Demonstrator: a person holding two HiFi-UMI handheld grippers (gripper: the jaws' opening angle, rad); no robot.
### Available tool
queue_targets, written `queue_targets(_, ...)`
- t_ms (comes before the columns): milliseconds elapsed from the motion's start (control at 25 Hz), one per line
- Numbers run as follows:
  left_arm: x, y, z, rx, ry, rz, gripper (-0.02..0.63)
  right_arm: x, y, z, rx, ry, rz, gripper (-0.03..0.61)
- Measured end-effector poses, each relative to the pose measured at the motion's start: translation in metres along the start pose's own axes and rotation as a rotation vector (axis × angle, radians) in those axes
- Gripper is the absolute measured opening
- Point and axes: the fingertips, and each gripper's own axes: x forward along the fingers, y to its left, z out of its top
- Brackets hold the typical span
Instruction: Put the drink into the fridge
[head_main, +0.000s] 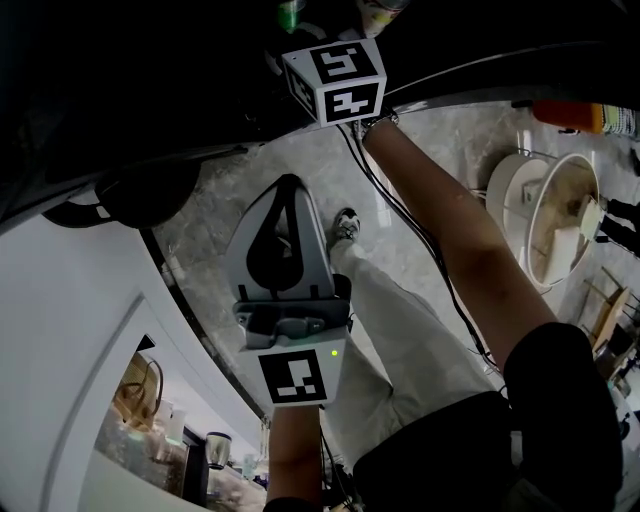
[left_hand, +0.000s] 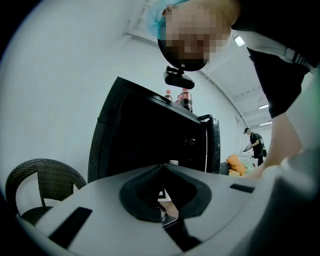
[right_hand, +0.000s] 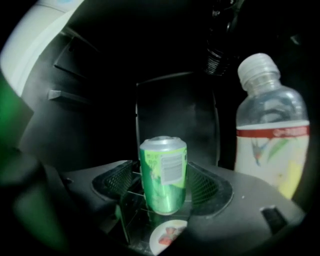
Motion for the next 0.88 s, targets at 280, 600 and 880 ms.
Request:
queue_targets(280, -0.004, -0.016, -0.005, -0.014, 0.006, -0.032, 0.009, -0.032, 0.006, -0.014, -0.005, 0.02, 0.007, 0.33)
queue_targets(600, -0.006, -0.039, -0.012, -0.045, 0.002, -0.076, 0.009, -0.083, 0.002, -0.029, 0.008, 0.047, -0.007, 0.33)
queue_targets(880, -0.014, -0.056, -0.015, -0.058, 0.012, -0.124, 0.009, -0.144, 0.015, -0.024, 0.087, 0.038, 0.038, 0.225)
